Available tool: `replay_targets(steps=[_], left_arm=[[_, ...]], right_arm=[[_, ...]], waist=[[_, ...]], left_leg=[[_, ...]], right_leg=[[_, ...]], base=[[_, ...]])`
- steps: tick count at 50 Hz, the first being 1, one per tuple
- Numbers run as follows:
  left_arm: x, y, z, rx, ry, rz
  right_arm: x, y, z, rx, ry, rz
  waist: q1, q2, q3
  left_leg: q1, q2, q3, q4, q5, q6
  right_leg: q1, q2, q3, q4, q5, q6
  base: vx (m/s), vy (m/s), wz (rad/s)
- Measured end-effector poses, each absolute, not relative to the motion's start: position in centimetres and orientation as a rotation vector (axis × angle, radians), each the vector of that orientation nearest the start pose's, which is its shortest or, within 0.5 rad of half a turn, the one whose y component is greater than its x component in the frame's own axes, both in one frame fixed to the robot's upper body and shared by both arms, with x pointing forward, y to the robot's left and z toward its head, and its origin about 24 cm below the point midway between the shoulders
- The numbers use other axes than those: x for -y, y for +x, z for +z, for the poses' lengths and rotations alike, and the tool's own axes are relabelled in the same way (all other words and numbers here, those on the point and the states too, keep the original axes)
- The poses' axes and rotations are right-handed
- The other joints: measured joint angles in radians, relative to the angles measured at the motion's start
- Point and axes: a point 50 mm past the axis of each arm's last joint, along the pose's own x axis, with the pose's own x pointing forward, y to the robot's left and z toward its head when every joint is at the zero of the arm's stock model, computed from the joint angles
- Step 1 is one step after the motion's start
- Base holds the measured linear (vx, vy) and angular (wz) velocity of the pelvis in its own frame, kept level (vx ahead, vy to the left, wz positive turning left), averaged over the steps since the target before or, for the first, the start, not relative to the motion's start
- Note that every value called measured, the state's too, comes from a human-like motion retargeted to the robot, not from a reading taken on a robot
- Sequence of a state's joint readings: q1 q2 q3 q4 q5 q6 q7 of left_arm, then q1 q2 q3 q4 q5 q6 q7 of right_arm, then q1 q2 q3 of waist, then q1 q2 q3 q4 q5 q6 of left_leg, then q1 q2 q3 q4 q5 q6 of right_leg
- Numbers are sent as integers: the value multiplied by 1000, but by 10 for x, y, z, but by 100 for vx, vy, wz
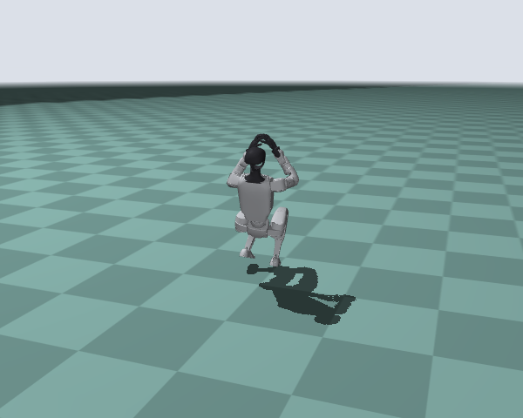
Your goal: Sport exercise
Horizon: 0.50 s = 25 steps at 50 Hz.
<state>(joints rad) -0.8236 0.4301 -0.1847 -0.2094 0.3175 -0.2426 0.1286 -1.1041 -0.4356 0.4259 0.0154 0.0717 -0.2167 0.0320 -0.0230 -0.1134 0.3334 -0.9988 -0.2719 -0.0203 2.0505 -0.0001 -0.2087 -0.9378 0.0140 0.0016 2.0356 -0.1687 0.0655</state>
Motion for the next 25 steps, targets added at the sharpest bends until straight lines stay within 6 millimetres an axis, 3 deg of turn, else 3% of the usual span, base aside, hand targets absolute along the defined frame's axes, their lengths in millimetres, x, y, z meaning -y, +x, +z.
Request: replay_targets(steps=[4, 15, 25], left_arm=[[-106, 271, 304, 1260, 685, -98], [-115, 290, 249, 1030, 687, -131], [-114, 296, 210, 922, 617, -92]], right_arm=[[51, 294, 324, 1121, -511, 580], [72, 313, 265, 875, -415, 655], [81, 312, 221, 780, -362, 629]], waist=[[0, 16, -9], [-17, 72, 54], [-51, 114, 114]], left_leg=[[-36, -11, 0, -1, 13, 0], [-86, -22, 3, 24, 22, 9], [-190, 5, 26, 79, 36, 28]], right_leg=[[-37, -2, 1, 6, 18, 1], [-90, -11, 2, 53, 53, -2], [-192, -5, 10, 117, 87, 1]], base=[[-3, -2, 18], [-3, -1, 23], [-1, 0, 15]])
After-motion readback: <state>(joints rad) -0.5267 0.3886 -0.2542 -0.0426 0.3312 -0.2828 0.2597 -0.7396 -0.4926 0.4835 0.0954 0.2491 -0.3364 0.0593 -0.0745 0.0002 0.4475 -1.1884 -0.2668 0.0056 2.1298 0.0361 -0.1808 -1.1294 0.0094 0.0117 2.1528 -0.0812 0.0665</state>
